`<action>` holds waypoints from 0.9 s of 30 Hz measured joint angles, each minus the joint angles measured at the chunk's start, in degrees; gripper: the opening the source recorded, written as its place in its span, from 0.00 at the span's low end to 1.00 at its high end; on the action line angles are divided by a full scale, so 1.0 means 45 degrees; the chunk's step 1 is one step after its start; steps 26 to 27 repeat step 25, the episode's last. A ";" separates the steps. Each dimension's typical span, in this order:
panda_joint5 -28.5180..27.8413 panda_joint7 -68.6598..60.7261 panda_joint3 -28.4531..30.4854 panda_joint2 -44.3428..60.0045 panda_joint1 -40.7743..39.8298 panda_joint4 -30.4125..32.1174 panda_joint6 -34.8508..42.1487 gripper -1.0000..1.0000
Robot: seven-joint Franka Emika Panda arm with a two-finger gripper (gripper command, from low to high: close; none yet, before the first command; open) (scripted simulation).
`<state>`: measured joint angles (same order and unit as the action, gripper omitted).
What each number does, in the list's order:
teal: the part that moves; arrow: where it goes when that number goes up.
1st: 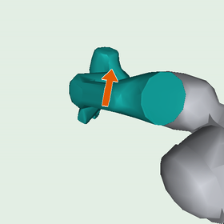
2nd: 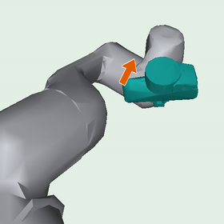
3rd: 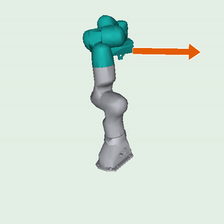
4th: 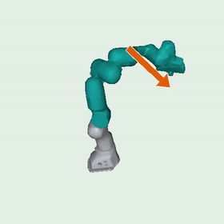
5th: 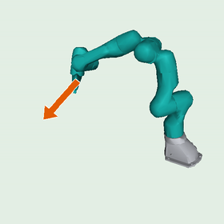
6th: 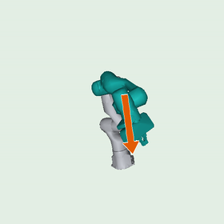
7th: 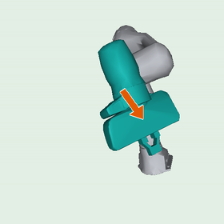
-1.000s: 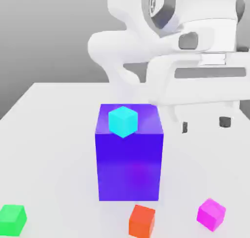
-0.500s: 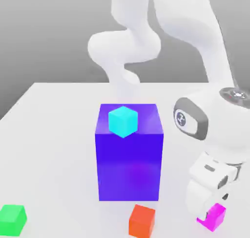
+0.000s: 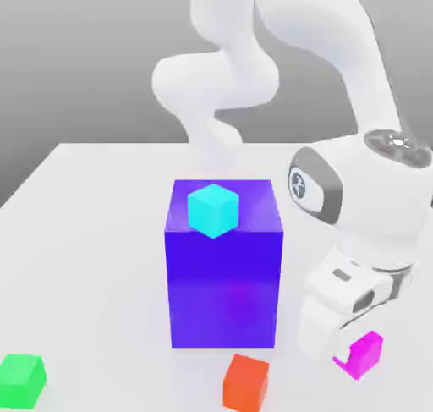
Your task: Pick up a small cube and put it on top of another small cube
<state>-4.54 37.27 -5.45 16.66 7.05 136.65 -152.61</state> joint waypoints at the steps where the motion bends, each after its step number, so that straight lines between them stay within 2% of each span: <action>1: 0.0181 0.0084 0.0321 -0.0034 -0.0302 -0.0074 0.0109 0.00; 11: 0.1819 0.0907 0.3194 -0.0427 -0.3560 -0.0629 0.1044 0.00; 14: 0.2717 0.0930 0.3802 0.0589 -0.4730 -0.1216 0.0637 0.00; 15: 0.3076 0.0866 0.3819 0.1193 -0.5157 -0.1459 0.0291 1.00; 21: 0.3252 0.0838 0.3833 0.1496 -0.5365 -0.1581 0.0118 1.00; 25: 0.2760 0.1276 0.4251 0.0365 -0.5269 -0.1596 0.1232 1.00; 27: 0.2760 0.1276 0.4251 0.0365 -0.5269 -0.1596 0.1232 1.00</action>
